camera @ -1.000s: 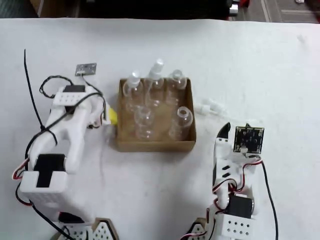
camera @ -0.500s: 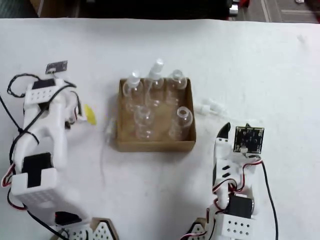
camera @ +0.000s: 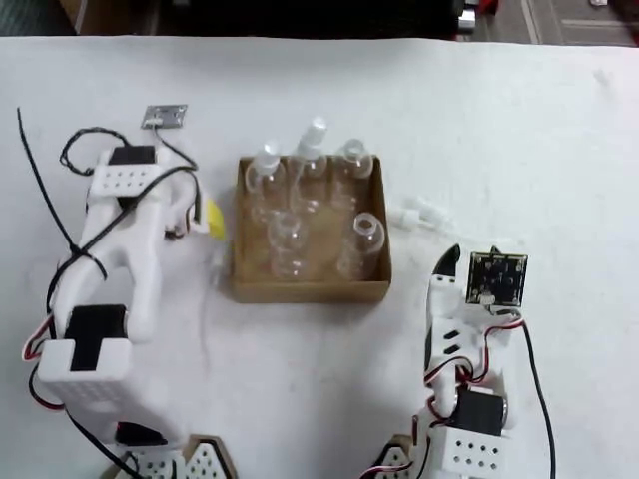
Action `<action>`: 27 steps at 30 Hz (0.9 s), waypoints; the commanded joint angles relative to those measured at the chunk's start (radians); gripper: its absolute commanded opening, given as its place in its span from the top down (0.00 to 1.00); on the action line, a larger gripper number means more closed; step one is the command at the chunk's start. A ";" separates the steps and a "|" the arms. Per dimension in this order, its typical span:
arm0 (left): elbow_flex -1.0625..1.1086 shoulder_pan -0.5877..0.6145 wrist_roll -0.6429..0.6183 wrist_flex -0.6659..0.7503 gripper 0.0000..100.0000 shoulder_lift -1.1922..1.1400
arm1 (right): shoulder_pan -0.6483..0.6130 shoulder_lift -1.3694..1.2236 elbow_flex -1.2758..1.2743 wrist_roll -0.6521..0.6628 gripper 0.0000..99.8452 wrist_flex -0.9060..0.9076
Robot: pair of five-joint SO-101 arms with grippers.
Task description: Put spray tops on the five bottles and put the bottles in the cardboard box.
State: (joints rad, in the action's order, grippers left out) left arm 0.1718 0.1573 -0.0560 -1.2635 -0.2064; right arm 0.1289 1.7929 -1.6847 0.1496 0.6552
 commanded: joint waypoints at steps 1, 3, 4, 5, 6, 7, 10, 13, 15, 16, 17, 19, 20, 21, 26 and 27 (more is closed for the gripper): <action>0.080 -0.013 0.008 0.137 0.73 0.004 | 0.005 0.005 -0.006 0.000 0.84 0.005; 0.106 -0.013 0.008 0.169 0.73 0.004 | 0.005 0.005 -0.006 0.000 0.84 0.005; 0.114 -0.015 0.008 0.176 0.73 0.004 | 0.005 0.005 -0.006 0.000 0.84 0.005; 0.117 -0.015 0.008 0.181 0.73 0.004 | 0.005 0.005 -0.006 0.000 0.84 0.005; 0.117 -0.015 0.008 0.183 0.73 0.002 | 0.005 0.005 -0.006 0.000 0.84 0.005; 0.117 -0.015 0.011 0.183 0.73 0.002 | 0.005 0.005 -0.006 0.000 0.84 0.005; 0.117 -0.008 0.015 0.180 0.73 0.004 | 0.005 0.005 -0.006 0.000 0.84 0.005; 0.130 -0.015 0.015 0.178 0.73 0.004 | 0.005 0.005 -0.006 0.000 0.84 0.005; 0.135 -0.030 0.015 0.178 0.73 0.004 | 0.005 0.005 -0.006 0.000 0.84 0.005; 0.138 -0.045 0.015 0.178 0.73 0.005 | 0.005 0.005 -0.006 0.000 0.84 0.005; 0.141 -0.058 0.017 0.175 0.73 0.010 | 0.005 0.005 -0.006 0.000 0.84 0.005; 0.133 -0.091 0.017 0.149 0.73 0.008 | 0.005 0.005 -0.006 0.000 0.84 0.005; 0.133 -0.108 0.017 0.143 0.73 0.007 | 0.005 0.005 -0.006 0.000 0.84 0.005; 0.135 -0.120 0.018 0.143 0.73 0.005 | 0.005 0.005 -0.006 0.000 0.84 0.005; 0.140 -0.124 0.018 0.146 0.73 0.004 | 0.005 0.005 -0.006 0.000 0.84 0.005; 0.141 -0.113 0.029 0.146 0.73 0.004 | 0.005 0.005 -0.006 0.000 0.84 0.005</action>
State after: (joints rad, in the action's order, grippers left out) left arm 0.3161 0.0545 -0.0483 -1.1116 -0.2064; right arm 0.1289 1.7929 -1.6847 0.1496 0.6552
